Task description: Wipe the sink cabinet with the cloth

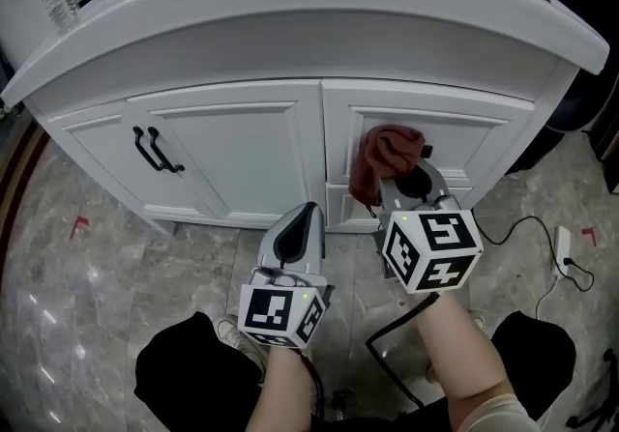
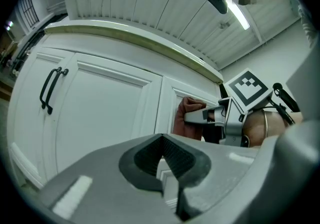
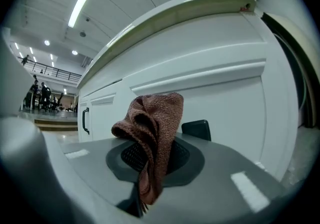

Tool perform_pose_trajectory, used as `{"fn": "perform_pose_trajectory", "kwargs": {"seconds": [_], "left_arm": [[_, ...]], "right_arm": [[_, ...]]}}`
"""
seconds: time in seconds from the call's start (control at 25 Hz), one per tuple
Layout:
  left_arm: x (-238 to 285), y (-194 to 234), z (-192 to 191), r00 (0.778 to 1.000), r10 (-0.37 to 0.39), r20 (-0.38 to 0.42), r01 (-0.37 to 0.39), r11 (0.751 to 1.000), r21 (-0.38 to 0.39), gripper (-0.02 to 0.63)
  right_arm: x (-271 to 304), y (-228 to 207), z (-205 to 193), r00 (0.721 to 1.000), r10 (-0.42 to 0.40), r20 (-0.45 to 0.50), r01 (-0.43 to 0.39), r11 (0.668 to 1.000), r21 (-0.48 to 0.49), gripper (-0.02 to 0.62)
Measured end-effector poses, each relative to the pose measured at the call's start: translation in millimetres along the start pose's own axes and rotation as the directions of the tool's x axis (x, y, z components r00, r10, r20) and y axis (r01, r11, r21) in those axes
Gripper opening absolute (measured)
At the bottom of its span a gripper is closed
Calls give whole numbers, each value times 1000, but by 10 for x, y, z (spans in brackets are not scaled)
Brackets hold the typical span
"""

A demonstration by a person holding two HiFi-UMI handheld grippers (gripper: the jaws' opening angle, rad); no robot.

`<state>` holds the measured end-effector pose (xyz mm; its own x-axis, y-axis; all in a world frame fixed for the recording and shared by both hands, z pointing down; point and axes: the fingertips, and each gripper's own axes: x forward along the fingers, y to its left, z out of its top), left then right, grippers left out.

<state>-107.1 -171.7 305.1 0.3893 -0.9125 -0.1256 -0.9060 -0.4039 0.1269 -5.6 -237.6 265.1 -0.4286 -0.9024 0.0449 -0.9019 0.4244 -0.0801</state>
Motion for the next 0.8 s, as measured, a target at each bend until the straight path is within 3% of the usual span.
{"fn": "perform_pose_trajectory", "kwargs": {"seconds": [0.48, 0.8], "left_arm": [[163, -206, -30, 999, -47, -1, 47, 999, -17, 0], [268, -468, -93, 995, -103, -17, 103, 995, 0, 0]], "right_arm": [[-258, -186, 38, 993, -118, 25, 120, 988, -95, 75], [-500, -469, 113, 983, -168, 68, 172, 984, -46, 75]]}}
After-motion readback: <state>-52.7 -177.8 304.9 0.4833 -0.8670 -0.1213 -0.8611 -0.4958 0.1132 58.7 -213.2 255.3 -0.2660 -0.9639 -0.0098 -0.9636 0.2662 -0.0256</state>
